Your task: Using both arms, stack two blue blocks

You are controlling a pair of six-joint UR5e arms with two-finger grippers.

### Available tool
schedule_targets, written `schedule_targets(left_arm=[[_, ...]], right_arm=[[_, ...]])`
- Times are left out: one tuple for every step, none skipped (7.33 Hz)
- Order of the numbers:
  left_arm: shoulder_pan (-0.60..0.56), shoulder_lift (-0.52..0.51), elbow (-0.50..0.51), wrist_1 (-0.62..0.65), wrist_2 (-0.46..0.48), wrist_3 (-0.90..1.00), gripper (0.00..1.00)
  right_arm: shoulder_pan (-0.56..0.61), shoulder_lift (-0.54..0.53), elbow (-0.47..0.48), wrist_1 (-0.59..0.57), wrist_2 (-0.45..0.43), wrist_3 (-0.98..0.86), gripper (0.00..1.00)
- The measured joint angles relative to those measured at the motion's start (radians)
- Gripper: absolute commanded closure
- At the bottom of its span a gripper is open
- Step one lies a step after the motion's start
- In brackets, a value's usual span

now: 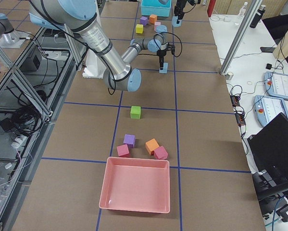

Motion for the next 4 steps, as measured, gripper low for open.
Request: schedule_targets(left_arm=[[0.017,-0.013,0.0,-0.003,0.0,-0.023,0.44],[0.05,-0.037,0.002,-0.014,0.003,-0.056,0.43],[0.095,-0.062,0.011,-0.044,0.005,-0.09,0.44],[0.141,-0.091,0.032,-0.088,0.015,-0.115,0.44]], right_arm=[[0.008,0.001,0.001,0.0,0.002,-0.006,0.0],[0.027,0.002,0.008,0.0,0.016,-0.013,0.0],[0.063,0.002,0.022,0.0,0.052,-0.026,0.0],[0.116,0.001,0.035,-0.001,0.097,-0.05,0.0]])
